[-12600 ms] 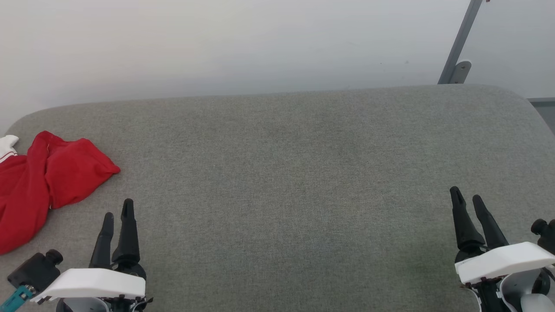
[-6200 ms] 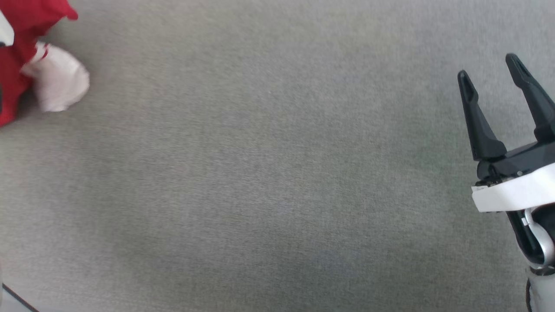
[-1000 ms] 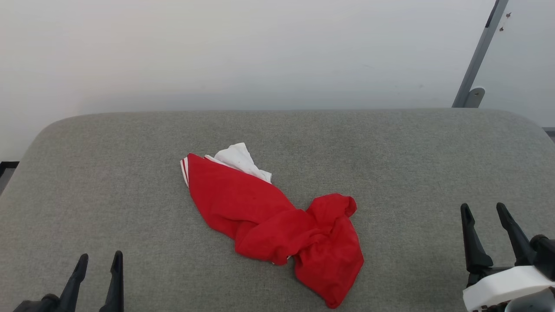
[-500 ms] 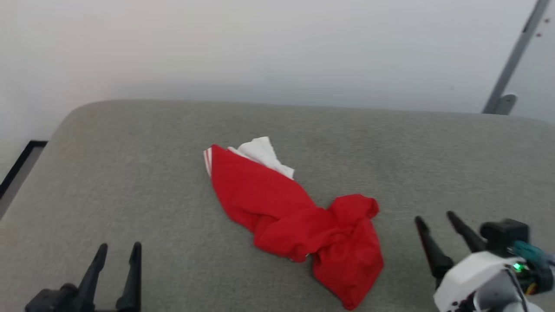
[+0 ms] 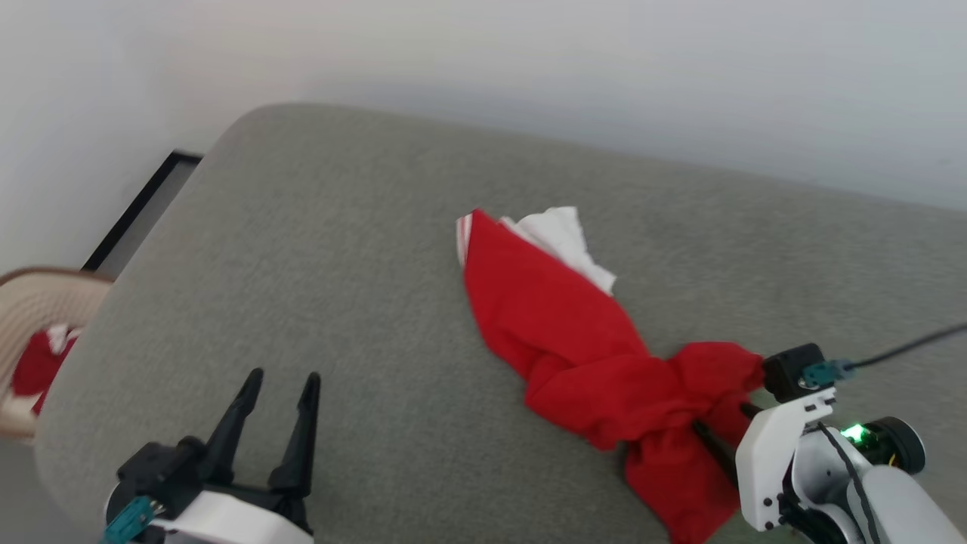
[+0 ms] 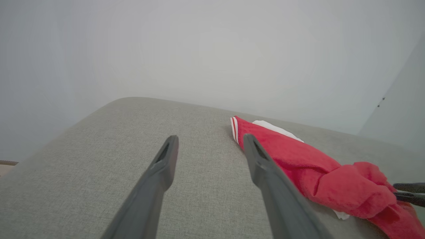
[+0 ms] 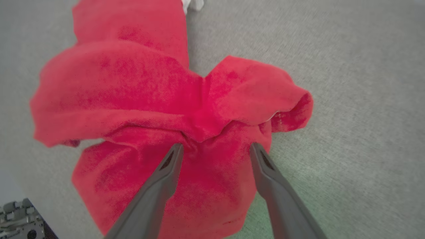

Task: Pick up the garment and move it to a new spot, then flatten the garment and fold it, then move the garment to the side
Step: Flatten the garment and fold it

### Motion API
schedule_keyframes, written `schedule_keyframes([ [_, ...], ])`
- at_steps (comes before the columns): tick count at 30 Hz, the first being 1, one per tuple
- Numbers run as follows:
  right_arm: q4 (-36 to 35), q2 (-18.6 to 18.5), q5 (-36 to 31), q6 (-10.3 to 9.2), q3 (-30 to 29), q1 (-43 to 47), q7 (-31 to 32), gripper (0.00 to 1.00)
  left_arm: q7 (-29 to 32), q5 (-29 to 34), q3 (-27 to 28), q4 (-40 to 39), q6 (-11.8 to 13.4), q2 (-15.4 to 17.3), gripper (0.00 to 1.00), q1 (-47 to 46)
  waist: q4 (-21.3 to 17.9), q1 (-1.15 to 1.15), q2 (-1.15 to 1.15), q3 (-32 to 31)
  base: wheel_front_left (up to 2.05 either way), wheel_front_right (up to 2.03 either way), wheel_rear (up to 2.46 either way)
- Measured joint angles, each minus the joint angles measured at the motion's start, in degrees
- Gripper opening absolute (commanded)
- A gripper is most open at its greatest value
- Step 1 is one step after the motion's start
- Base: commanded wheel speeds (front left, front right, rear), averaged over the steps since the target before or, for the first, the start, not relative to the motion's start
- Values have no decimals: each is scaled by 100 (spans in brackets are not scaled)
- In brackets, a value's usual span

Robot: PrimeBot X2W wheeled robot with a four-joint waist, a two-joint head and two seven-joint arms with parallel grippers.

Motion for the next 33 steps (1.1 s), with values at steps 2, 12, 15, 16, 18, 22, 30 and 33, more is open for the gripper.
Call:
schedule_keyframes([
  [2, 237, -74, 21, 0, 144, -163, 172, 100, 0, -7, -75, 14, 0, -34, 100, -86, 118, 0, 0, 107, 0, 0, 0],
  [12, 1457, -180, 220, 18, 769, -1131, 259, 77, 0, -105, -82, 56, 0, -249, 100, -407, 523, 0, 0, 649, 0, 0, 0],
  [15, 1678, -166, 292, 22, 840, -1333, -12, 0, 0, -112, -20, 59, 0, -263, 100, -430, 529, 0, 0, 708, 0, 0, 0],
  [16, 1735, -153, 341, 22, 854, -1397, -59, 0, 0, -126, 14, 59, 0, -263, 100, -430, 507, 0, 0, 709, 0, 0, 0],
  [18, 1771, -185, 414, 18, 862, -1460, -172, 0, 0, -143, 79, 60, 0, -258, 100, -427, 444, 0, 0, 700, 0, 0, 0],
  [22, 1644, -366, 579, 18, 794, -1472, -282, 0, 0, -153, 230, 45, 0, -215, 100, -366, 268, 0, 0, 648, 0, 0, 0],
  [30, 798, -1036, 714, 5, 26, -977, -56, 0, 0, -156, 391, -20, -1, -113, 100, -181, -163, 0, 0, 518, 0, 0, 0],
  [33, 560, -1183, 672, 5, -391, -631, 148, 0, 0, -152, 393, -42, 0, -112, 100, -173, -281, 0, 0, 499, 0, 0, 0],
])
